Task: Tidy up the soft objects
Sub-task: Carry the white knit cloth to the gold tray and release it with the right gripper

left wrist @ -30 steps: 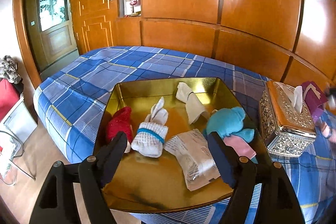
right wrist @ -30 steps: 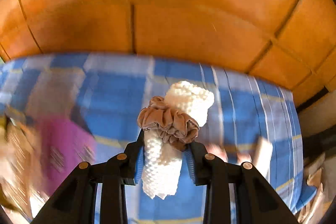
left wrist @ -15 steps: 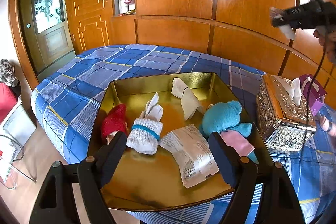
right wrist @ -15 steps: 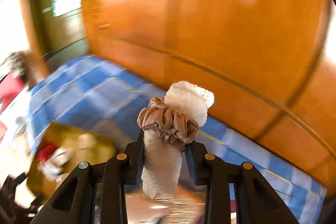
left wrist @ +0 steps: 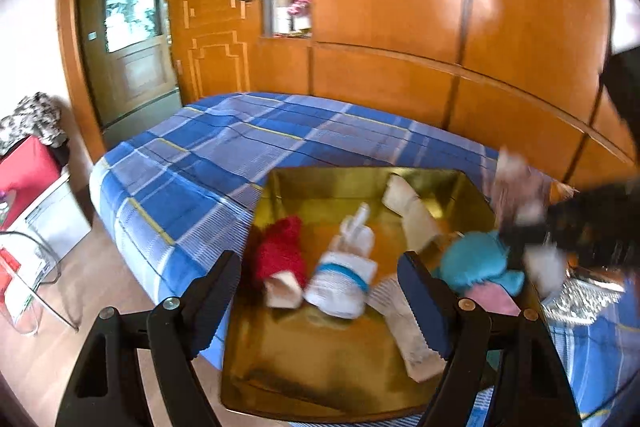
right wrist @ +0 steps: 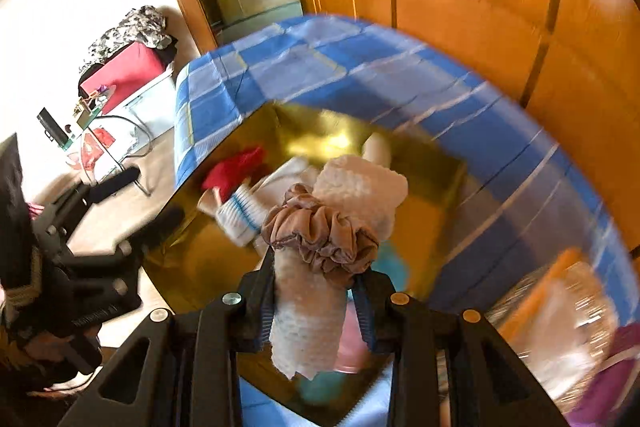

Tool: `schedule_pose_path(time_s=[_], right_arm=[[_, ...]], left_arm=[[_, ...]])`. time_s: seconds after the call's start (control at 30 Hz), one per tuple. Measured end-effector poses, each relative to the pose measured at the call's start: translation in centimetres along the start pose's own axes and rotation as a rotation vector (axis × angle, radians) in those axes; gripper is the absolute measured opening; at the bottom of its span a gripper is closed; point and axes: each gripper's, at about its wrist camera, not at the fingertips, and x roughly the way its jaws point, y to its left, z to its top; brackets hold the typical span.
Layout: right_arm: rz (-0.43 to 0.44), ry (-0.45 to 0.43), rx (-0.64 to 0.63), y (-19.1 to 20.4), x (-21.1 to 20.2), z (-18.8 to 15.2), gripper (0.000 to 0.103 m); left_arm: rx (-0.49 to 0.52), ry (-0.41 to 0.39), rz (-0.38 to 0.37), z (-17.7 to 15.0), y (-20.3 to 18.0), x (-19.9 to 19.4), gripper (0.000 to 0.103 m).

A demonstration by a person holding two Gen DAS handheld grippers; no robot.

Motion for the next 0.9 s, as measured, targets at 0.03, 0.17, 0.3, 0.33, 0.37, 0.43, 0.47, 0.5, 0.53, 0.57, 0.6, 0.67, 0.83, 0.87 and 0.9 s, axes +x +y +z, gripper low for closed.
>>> schedule_pose_path(time_s=[0.03, 0.17, 0.3, 0.33, 0.37, 0.43, 0.47, 0.5, 0.53, 0.57, 0.6, 0.67, 0.83, 0.87, 0.9], right_arm=[[0.000, 0.007, 0.019, 0.1, 0.8, -0.1, 0.033], [-0.030, 0.004, 0.112, 0.2, 4.2, 0.5, 0.035], [-0.073, 0.025, 0.142, 0.1, 6.5, 0.7, 0.038], [-0.080, 0.025, 0.150, 0.0, 6.7, 0.6, 0.039], [-0.087, 0.022, 0.151, -0.1, 6.9, 0.5, 0.040], [-0.092, 0.016, 0.150, -0.2, 6.9, 0.2, 0.042], [-0.094, 0.014, 0.154, -0.3, 6.8, 0.0, 0.043], [-0.092, 0.011, 0.160, -0.4, 6.7, -0.1, 0.043], [-0.090, 0.008, 0.166, -0.6, 6.7, -0.1, 0.043], [-0.086, 0.004, 0.175, -0.7, 6.5, -0.2, 0.044], [-0.081, 0.001, 0.184, -0.8, 6.4, -0.3, 0.046], [-0.071, -0.008, 0.200, -0.9, 6.0, -0.3, 0.051], [-0.088, -0.037, 0.194, -0.5, 4.9, -0.3, 0.059], [-0.103, -0.045, 0.189, -0.5, 4.6, -0.3, 0.059], [-0.112, -0.049, 0.187, -0.5, 4.4, -0.4, 0.059]], left_arm=[[-0.005, -0.004, 0.008, 0.1, 0.3, 0.0, 0.081], [-0.015, -0.010, 0.018, 0.3, 0.9, 0.0, 0.082], [-0.007, -0.013, 0.007, 0.3, 0.6, -0.2, 0.084], [-0.003, -0.012, 0.005, 0.3, 0.4, -0.2, 0.084], [-0.001, -0.011, 0.004, 0.2, 0.2, -0.2, 0.084], [0.001, -0.005, -0.003, 0.1, 0.1, -0.1, 0.084], [0.002, -0.003, -0.004, 0.1, 0.0, -0.1, 0.084], [0.005, -0.002, -0.005, 0.1, -0.1, -0.1, 0.084], [0.007, -0.002, -0.007, 0.0, -0.2, -0.1, 0.084], [0.009, -0.002, -0.009, 0.0, -0.3, -0.1, 0.084], [0.010, -0.002, -0.010, 0.0, -0.4, -0.1, 0.084], [0.013, 0.000, -0.013, -0.1, -0.6, -0.1, 0.084], [0.012, -0.001, -0.019, -0.1, -0.7, -0.2, 0.085], [0.011, -0.002, -0.019, -0.1, -0.7, -0.3, 0.085], [0.009, -0.003, -0.020, 0.0, -0.7, -0.3, 0.085]])
